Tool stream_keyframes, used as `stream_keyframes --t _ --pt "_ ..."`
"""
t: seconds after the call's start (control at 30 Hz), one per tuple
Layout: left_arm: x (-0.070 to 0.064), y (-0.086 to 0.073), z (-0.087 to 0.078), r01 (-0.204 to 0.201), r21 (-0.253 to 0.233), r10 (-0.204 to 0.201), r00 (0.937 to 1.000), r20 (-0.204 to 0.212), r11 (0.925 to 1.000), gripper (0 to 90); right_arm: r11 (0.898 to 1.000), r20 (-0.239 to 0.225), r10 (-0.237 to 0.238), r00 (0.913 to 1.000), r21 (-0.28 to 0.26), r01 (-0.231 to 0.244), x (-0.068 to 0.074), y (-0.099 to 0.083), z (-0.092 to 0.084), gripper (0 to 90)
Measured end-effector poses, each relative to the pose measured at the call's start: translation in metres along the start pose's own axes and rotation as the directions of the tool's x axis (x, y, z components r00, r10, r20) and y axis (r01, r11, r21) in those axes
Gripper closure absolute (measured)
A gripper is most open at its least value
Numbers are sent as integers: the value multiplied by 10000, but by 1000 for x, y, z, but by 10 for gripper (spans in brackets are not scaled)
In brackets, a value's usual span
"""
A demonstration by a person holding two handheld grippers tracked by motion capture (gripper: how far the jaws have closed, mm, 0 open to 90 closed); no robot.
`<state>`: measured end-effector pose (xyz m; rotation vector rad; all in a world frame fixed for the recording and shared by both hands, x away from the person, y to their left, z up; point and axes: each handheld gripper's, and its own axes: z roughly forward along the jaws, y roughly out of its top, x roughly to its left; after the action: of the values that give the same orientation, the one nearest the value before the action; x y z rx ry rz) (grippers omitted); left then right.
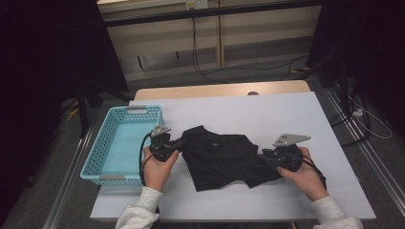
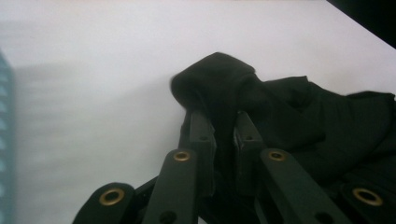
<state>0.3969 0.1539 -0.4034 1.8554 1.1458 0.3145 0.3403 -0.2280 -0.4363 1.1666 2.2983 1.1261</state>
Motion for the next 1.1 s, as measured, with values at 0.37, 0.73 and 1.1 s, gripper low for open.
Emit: stream_keyframes --t 0.37,0.73,1.1 --pt "-1 -2 3 -19 179 18 10000 87 9998 809 9953 -235 -507 9984 811 524 -3 25 42 850" --pt "0 -4 6 0 187 1 10000 -30 9998 795 9946 877 116 9961 -1034 -25 -24 69 30 839" --pt "0 -6 6 -28 290 29 10000 -51 9996 779 9949 938 1000 9906 49 -1009 -13 39 45 407"
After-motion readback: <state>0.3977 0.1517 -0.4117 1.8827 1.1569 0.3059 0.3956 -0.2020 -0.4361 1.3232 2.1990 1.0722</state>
